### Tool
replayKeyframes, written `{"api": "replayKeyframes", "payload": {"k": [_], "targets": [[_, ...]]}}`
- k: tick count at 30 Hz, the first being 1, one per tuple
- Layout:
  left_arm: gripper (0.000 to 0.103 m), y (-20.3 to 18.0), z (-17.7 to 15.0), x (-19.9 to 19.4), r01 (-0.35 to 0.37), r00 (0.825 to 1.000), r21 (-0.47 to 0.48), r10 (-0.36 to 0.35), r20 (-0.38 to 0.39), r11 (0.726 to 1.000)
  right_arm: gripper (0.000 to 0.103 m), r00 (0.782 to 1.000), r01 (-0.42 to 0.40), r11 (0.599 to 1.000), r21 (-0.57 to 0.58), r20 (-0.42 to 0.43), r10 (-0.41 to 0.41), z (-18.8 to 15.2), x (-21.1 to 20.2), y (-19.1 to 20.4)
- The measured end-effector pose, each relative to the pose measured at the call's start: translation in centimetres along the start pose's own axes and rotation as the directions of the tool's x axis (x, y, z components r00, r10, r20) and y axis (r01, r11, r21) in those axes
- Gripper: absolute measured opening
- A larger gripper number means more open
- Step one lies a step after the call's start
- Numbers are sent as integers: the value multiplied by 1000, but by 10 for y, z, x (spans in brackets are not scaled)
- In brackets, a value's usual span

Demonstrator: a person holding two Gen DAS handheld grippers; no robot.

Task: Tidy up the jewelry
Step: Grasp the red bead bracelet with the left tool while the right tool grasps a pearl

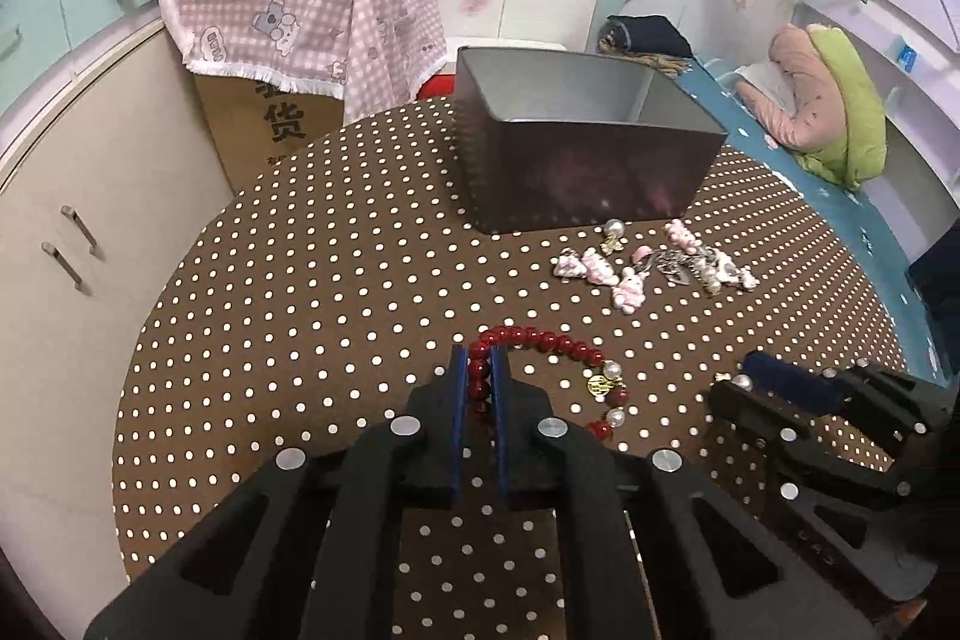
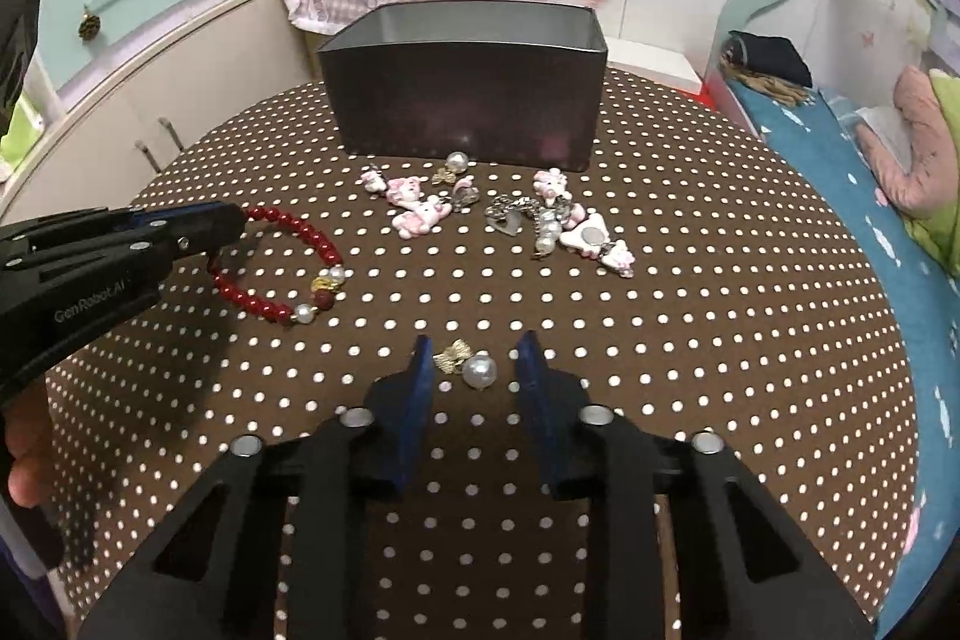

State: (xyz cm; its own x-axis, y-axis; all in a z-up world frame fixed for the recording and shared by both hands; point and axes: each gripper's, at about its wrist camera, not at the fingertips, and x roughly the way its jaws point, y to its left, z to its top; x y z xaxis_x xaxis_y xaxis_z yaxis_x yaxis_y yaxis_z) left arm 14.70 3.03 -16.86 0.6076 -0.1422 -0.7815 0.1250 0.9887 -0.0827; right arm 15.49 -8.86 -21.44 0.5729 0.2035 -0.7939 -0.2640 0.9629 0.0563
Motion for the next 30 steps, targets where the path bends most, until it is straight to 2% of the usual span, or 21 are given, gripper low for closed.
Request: {"api": "replayKeyframes", "payload": {"k": [1,2,9,18,27,30], "targets": [[6,0,0,-2,4,1000,-1,-4,3,1000,13,1000,-8,1000,1,-2,8,-1,-1,0],[6,0,0,-3,9,1000,-3,-9,4,1000,12,1000,-16,1000,4,-3,16,-1,-1,1],[6,-2,7,-23,70,997,-4,-69,41,998,11,999,-40,999,16,22,40,-2,-14,-1],[6,-14,30,-58,138,982,22,-140,124,990,11,995,-49,998,31,93,46,10,-43,-11],[6,-23,62,-76,196,965,49,-202,167,979,11,985,-74,996,48,161,66,53,-63,-27],[6,-27,77,-77,192,963,62,-200,180,980,11,981,-75,996,50,181,65,71,-65,-32]]}}
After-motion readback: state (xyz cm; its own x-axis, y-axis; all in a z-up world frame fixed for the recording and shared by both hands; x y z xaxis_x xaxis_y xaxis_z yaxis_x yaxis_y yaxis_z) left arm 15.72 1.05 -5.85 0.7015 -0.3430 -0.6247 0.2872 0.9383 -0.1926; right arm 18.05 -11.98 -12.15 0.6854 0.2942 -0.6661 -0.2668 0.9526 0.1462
